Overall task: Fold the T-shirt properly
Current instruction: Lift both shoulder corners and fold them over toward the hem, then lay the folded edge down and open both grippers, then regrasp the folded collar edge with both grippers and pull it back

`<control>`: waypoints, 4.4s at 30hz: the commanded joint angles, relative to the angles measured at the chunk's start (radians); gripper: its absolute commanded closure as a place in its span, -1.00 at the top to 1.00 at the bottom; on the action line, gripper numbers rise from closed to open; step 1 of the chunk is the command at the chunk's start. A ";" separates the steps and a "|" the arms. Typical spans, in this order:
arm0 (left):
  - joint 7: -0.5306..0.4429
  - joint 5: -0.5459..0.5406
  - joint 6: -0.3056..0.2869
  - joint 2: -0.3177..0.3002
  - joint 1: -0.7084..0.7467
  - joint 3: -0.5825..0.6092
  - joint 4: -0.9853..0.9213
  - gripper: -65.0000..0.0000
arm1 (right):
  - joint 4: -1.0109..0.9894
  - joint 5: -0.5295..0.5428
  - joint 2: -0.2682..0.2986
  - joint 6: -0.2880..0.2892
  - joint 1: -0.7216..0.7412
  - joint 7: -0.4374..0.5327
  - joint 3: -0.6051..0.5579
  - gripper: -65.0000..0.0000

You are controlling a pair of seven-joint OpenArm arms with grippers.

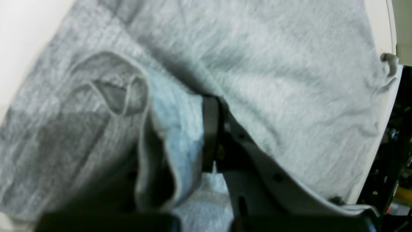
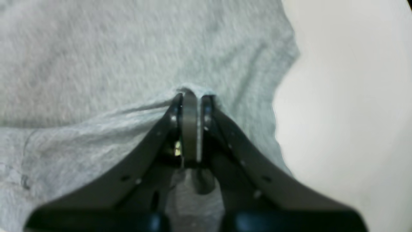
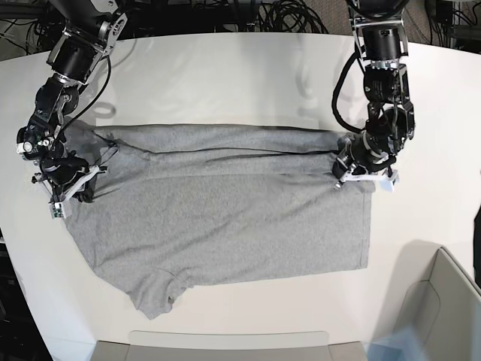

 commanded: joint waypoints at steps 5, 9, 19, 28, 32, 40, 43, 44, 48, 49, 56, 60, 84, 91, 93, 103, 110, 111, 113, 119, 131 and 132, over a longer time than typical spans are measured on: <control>0.001 -0.010 -0.004 -0.011 -0.022 -0.008 0.068 -1.00 | -0.021 -0.036 0.014 -0.026 0.042 0.065 -0.018 -1.00; 0.058 -0.012 -0.002 -0.004 0.009 -0.011 0.145 -1.00 | 0.016 -0.034 0.016 -0.026 0.044 0.065 -0.017 -1.00; 0.051 -0.007 0.093 -0.010 -0.031 -0.011 0.157 -1.00 | 0.021 -0.036 0.016 -0.031 0.095 0.072 -0.017 -1.00; -0.015 -0.006 0.093 -0.011 -0.077 0.000 0.036 -1.00 | -0.117 -0.040 0.016 -0.034 0.136 0.168 -0.018 -1.00; 0.005 -0.007 0.102 -0.011 -0.094 0.000 0.008 -0.82 | -0.114 -0.040 0.016 -0.034 0.137 0.165 -0.017 -0.82; 0.005 -0.009 0.102 -0.011 -0.061 -0.008 0.165 -0.33 | -0.048 -0.037 0.016 -0.034 0.134 0.164 -0.017 -0.21; 0.005 -0.007 0.102 -0.011 -0.060 -0.008 0.163 -0.32 | -0.034 -0.037 0.016 -0.034 0.134 0.162 -0.017 -0.21; 0.005 -0.007 0.102 -0.011 -0.060 -0.008 0.163 -0.32 | -0.034 -0.037 0.016 -0.034 0.134 0.162 -0.015 -0.21; 0.005 -0.007 0.102 -0.011 -0.060 -0.008 0.163 -0.32 | -0.033 -0.036 0.016 -0.034 0.131 0.162 -0.015 -0.21; 0.007 -0.007 0.104 -0.011 -0.060 -0.008 0.163 -0.32 | -0.033 -0.036 0.016 -0.034 0.131 0.162 -0.015 -0.21; -0.038 -0.010 0.104 -0.008 0.008 -0.049 0.283 -0.33 | 0.150 -0.034 -0.030 -0.032 0.099 0.154 0.045 -0.25; -0.147 -0.009 0.100 -0.010 0.095 -0.105 0.419 -0.33 | 0.285 -0.034 -0.029 -0.025 0.099 -0.036 0.065 -0.34; -0.090 0.118 0.093 -0.033 0.153 0.184 0.139 -1.00 | 0.025 -0.040 0.025 -0.023 -0.082 -0.120 0.062 -0.81; -0.088 0.120 0.093 -0.053 0.213 0.185 0.139 -1.00 | 0.027 -0.040 0.025 -0.023 -0.171 -0.122 0.065 -0.85; -0.088 0.120 0.093 -0.059 0.235 0.185 0.139 -1.00 | 0.028 -0.040 0.025 -0.023 -0.194 -0.122 0.065 -0.96; -0.090 0.118 0.093 -0.120 0.423 0.178 0.163 -1.00 | 0.121 -0.039 0.042 0.101 -0.367 -0.128 0.068 -0.97; -0.090 0.120 0.093 -0.146 0.585 0.175 0.297 -1.00 | 0.229 -0.034 0.023 0.103 -0.518 -0.122 0.068 -0.97; -0.093 0.120 0.093 -0.149 0.603 0.175 0.297 -1.00 | 0.237 -0.034 0.023 0.103 -0.536 -0.122 0.068 -0.97; -0.102 0.120 0.093 -0.149 0.651 0.175 0.314 -1.00 | 0.249 -0.034 0.022 0.103 -0.568 -0.122 0.068 -0.97; -0.102 0.120 0.093 -0.153 0.787 0.173 0.413 -1.00 | 0.274 -0.037 0.008 0.114 -0.639 -0.126 0.118 -0.97; -0.104 0.120 0.102 -0.153 0.832 0.172 0.545 -1.00 | 0.472 -0.122 -0.128 0.114 -0.599 -0.120 0.278 -0.98; -0.102 0.120 0.102 -0.153 0.832 0.172 0.558 -1.00 | 0.504 -0.129 -0.151 0.114 -0.581 -0.122 0.296 -0.98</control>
